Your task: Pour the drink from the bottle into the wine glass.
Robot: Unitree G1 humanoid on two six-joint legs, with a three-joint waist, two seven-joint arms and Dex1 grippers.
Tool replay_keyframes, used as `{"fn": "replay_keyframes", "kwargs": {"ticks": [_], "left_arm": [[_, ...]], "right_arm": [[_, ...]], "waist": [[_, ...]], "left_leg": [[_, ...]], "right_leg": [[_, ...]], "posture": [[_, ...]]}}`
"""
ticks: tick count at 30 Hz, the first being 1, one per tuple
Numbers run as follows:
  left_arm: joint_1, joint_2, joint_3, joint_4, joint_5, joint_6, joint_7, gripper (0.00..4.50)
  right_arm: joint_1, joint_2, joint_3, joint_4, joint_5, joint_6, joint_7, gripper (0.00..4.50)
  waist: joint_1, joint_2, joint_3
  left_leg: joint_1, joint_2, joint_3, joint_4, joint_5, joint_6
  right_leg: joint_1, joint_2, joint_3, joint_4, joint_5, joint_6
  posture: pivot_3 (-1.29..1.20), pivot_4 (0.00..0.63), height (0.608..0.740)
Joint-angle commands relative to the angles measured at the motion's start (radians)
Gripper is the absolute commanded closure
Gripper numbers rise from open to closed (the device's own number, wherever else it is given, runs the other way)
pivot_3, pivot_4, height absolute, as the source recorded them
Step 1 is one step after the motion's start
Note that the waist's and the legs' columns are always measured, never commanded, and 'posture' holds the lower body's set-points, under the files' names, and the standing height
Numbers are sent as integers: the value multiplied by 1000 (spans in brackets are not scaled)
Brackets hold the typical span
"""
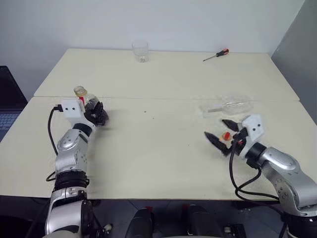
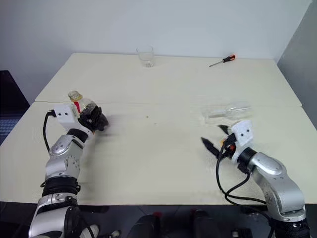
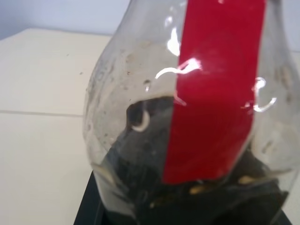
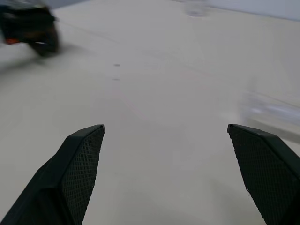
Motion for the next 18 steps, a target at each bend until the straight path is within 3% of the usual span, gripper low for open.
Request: {"fn": "replay_keyframes", "kwargs": {"ticks": [1, 9, 18], "left_arm": [[-55, 50, 40, 64, 17, -71, 31, 2840], [-118, 93, 31, 203, 61, -154, 45, 2840], [-120, 110, 34, 231, 64, -180, 31, 160]], "right_arm": [[-60, 5, 48, -11, 19, -45, 56, 15], [-166, 51, 126, 96, -29, -122, 83, 15], [-164, 68, 132, 121, -49, -149, 76, 0]], "waist": [[-1, 0, 0], [2, -1, -1], [2, -1, -1]], "left_leg": [[0, 0, 0, 0, 0, 0], [-1, -1, -1, 1, 0, 0], [-1, -1, -1, 2, 0, 0]], "right_leg": [[0, 0, 0, 0, 0, 0], [0, -1, 0, 0, 0, 0], [0, -1, 0, 1, 0, 0]], "posture": [[0, 150, 740], [0, 150, 740], [0, 150, 740]]}}
